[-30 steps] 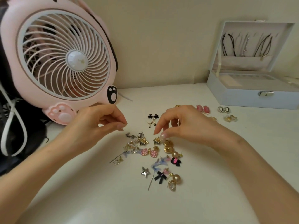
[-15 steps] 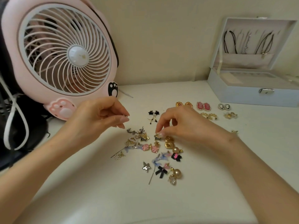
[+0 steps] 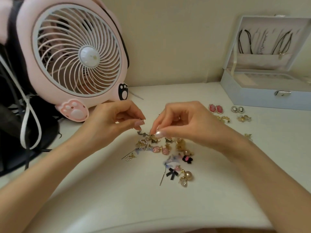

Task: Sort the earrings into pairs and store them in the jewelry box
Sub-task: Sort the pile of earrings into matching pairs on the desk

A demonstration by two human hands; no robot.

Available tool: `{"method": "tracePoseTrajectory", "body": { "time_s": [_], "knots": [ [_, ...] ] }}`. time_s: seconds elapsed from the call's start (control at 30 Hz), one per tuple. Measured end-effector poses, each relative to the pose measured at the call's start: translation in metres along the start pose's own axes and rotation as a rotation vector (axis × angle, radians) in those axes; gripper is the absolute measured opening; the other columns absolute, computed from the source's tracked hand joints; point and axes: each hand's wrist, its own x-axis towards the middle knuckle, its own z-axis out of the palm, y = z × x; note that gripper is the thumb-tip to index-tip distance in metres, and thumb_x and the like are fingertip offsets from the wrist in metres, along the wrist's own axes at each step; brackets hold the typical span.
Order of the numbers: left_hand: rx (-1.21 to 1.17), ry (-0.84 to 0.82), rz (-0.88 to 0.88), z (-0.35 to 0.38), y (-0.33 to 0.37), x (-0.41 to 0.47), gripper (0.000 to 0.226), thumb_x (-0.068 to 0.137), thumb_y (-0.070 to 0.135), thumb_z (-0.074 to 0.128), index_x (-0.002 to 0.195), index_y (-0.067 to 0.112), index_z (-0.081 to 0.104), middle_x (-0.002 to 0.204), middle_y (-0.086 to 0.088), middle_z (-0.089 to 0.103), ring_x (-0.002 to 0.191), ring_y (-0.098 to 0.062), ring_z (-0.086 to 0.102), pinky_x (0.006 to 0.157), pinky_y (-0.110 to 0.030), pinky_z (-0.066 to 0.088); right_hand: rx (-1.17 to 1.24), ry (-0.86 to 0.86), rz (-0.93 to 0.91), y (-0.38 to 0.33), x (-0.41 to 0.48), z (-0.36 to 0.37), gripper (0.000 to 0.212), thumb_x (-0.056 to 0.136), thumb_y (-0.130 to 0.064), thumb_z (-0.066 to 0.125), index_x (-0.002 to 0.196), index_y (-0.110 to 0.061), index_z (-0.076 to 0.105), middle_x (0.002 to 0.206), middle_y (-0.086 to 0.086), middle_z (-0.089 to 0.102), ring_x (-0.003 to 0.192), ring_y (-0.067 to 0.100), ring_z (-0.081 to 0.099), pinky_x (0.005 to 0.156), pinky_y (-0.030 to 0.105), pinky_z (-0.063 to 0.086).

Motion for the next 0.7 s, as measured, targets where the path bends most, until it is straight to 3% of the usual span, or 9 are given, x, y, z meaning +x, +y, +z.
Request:
{"method": "tracePoseTrajectory", "body": {
  "time_s": [0.1, 0.2, 0.4, 0.57, 0.7],
  "knots": [
    [-0.07, -0.023, -0.007, 0.005, 0.004, -0.001, 0.02, 0.068, 0.025, 0.066, 0.085, 0.013, 0.067, 0.079, -0.004, 0.072, 0.077, -0.017, 0.07, 0.08, -0.031, 0.056, 0.072, 0.097, 0.042, 0.003, 0.001, -0.008, 0.015, 0.075, 0.001, 0.073, 0.075, 0.005, 0.059, 0.081, 0.011, 0.072, 0.065, 0.019, 0.068, 0.06, 0.026, 0.054],
    [-0.086, -0.055, -0.02, 0.015, 0.012, 0.002, 0.012, 0.075, 0.015, 0.067, 0.085, 0.008, 0.067, 0.08, -0.008, 0.071, 0.075, -0.018, 0.07, 0.076, -0.027, 0.057, 0.045, 0.156, 0.123, 0.008, -0.006, -0.014, 0.013, 0.071, 0.0, 0.076, 0.074, 0.002, 0.064, 0.069, 0.009, 0.069, 0.054, 0.016, 0.063, 0.054, 0.023, 0.052],
    [0.161, -0.204, 0.112, 0.047, 0.044, 0.014, 0.002, 0.08, 0.022, 0.069, 0.079, 0.023, 0.068, 0.08, 0.007, 0.065, 0.073, -0.005, 0.061, 0.07, -0.023, 0.051, -0.033, 0.377, 0.173, 0.011, -0.052, -0.045, 0.015, 0.069, -0.005, 0.079, 0.072, -0.003, 0.063, 0.054, 0.001, 0.062, 0.044, 0.014, 0.056, 0.04, 0.023, 0.045],
    [0.192, -0.276, 0.217, 0.094, 0.073, 0.032, 0.004, 0.083, 0.016, 0.067, 0.081, 0.015, 0.069, 0.079, 0.005, 0.066, 0.07, -0.007, 0.059, 0.064, -0.015, 0.046, -0.04, 0.588, 0.256, 0.019, -0.099, -0.086, 0.014, 0.069, 0.0, 0.076, 0.061, -0.003, 0.065, 0.047, 0.006, 0.057, 0.038, 0.015, 0.054, 0.038, 0.022, 0.046],
    [0.224, -0.304, 0.274, 0.134, 0.084, 0.052, 0.005, 0.083, 0.017, 0.067, 0.083, 0.013, 0.069, 0.077, 0.004, 0.069, 0.069, -0.006, 0.059, 0.069, -0.014, 0.044, 0.001, 0.642, 0.315, 0.033, -0.13, -0.109, 0.01, 0.072, 0.011, 0.07, 0.076, 0.002, 0.069, 0.058, 0.012, 0.064, 0.049, 0.02, 0.064, 0.049, 0.023, 0.054]
  ]
}}
